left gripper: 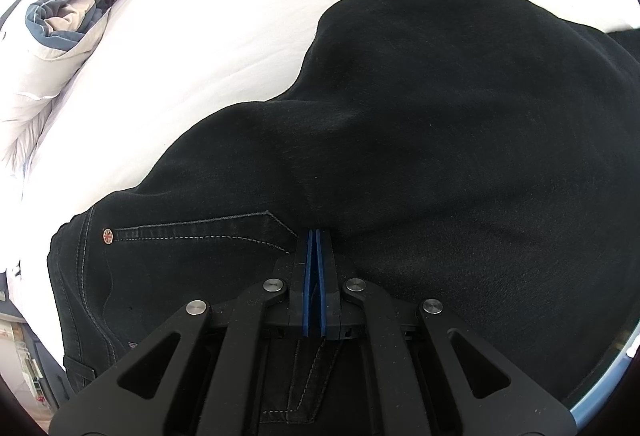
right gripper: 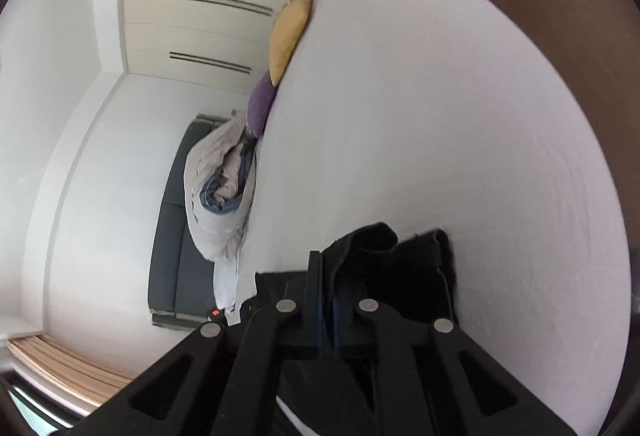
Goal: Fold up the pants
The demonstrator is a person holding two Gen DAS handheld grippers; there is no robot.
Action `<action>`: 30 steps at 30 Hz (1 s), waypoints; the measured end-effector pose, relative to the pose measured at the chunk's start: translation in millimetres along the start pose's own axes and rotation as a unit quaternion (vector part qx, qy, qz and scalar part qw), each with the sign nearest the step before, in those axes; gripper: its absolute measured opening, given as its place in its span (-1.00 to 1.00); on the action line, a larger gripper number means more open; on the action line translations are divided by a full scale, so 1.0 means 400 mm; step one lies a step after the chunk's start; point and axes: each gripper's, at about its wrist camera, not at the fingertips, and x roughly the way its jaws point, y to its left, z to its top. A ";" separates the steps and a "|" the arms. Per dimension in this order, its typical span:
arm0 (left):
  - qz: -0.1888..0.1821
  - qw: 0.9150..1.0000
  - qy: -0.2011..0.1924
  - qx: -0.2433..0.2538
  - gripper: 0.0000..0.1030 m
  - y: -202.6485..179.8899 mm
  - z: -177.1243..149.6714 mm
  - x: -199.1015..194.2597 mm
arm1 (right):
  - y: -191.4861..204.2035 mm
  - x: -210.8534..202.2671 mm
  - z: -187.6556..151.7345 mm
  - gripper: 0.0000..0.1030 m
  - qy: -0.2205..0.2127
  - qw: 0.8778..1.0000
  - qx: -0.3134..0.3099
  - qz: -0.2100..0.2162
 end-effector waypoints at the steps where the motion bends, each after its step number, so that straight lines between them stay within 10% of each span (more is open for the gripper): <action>1: 0.001 1.000 -0.002 0.000 -0.97 -0.001 -0.002 -0.001 | 0.017 -0.021 -0.006 -0.90 -0.025 1.000 -0.014 0.010; 9: 0.000 0.999 -0.024 -0.025 -0.96 0.007 -0.024 -0.012 | -0.051 -0.053 -0.077 -0.92 -0.070 0.996 0.047 -0.018; 12: -0.013 0.999 -0.032 -0.041 -0.96 0.022 -0.034 -0.019 | -0.090 -0.040 -0.087 -0.61 -0.039 0.995 0.096 0.000; 14: -0.022 0.998 -0.033 -0.052 -0.96 0.032 -0.038 -0.022 | -0.067 -0.029 -0.098 0.21 -0.016 0.997 0.078 0.005; 16: -0.024 0.998 -0.032 -0.056 -0.96 0.034 -0.039 -0.022 | -0.026 -0.023 -0.110 0.29 0.004 0.999 0.026 -0.019; 20: -0.024 0.998 -0.031 -0.055 -0.96 0.034 -0.038 -0.026 | 0.011 0.023 -0.126 0.23 0.070 0.994 -0.032 -0.072; 23: -0.025 0.997 -0.034 -0.057 -0.96 0.038 -0.040 -0.028 | 0.017 0.049 -0.124 -0.58 0.096 0.988 -0.045 -0.110; 30: -0.031 0.997 -0.037 -0.062 -0.96 0.047 -0.037 -0.026 | 0.065 0.030 -0.145 -0.72 0.087 0.989 -0.024 -0.119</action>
